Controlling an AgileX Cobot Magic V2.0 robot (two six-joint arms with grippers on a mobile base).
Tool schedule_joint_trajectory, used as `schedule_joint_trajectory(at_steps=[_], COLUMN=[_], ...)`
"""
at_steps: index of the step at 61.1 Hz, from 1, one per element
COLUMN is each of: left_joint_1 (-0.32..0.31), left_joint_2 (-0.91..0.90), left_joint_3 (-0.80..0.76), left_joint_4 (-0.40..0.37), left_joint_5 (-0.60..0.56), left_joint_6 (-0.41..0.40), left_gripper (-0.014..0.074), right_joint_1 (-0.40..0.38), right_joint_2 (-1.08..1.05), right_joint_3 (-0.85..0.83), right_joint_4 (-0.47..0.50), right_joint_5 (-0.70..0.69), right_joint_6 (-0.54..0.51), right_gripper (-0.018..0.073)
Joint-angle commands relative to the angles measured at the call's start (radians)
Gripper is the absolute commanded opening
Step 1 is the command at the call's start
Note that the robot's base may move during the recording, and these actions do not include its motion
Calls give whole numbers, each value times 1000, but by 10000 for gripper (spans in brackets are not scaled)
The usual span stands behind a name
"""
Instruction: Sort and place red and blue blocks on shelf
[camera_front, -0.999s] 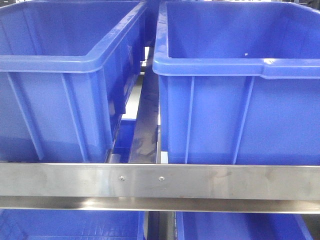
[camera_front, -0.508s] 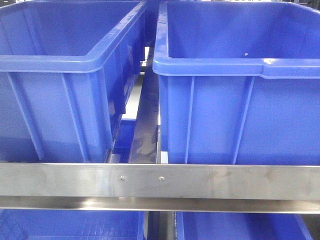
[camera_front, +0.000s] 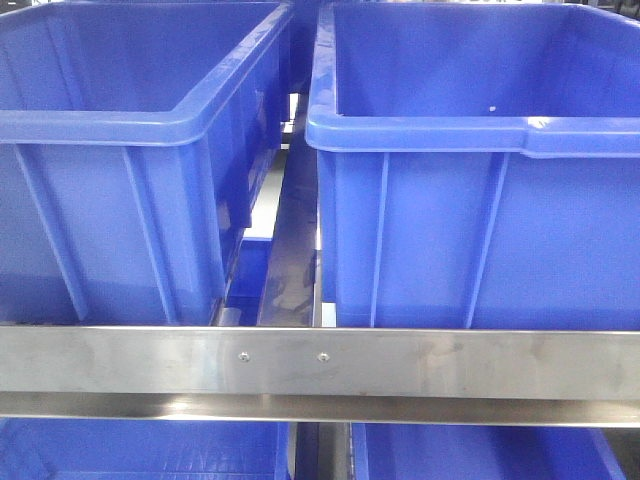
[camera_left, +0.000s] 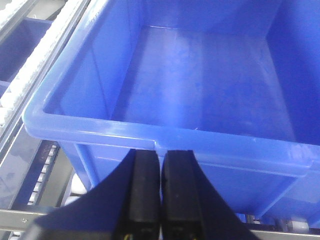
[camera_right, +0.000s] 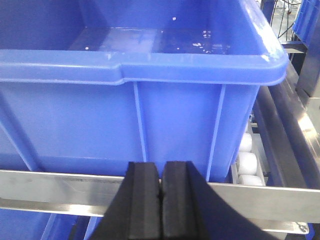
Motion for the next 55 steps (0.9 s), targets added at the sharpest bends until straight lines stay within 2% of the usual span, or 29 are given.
schedule_joint_trajectory(at_steps=[1, 9, 13, 20, 32, 45, 54, 55], left_joint_1=[1, 3, 3, 3, 3, 3, 3, 3], left_joint_2=[1, -51, -84, -162, -323, -484, -532, -538], left_joint_3=[-28, -28, -26, -1, 144, 346, 455, 456], left_joint_4=[4, 4, 49, 58, 58, 2, -48, -54], left_joint_5=[-71, -66, -65, -67, -96, -197, -306, -292], left_joint_6=[-5, -5, -5, -5, -5, -5, -5, -5], left_gripper=[122, 122, 122, 122, 122, 122, 122, 122], right_joint_1=[-1, -1, -1, -1, -1, -1, -1, -1], right_joint_2=[-20, -20, -20, -20, -20, -20, -20, -20], right_joint_3=[-19, -19, -19, -19, -19, -19, -19, -19], right_joint_4=[-16, -16, -16, -16, -16, -16, -16, -16], right_joint_5=[-85, -85, -85, -85, -85, -85, -85, -85], right_joint_6=[-12, -12, -12, -12, -12, -12, -12, -12], right_gripper=[55, 55, 55, 55, 55, 55, 55, 55])
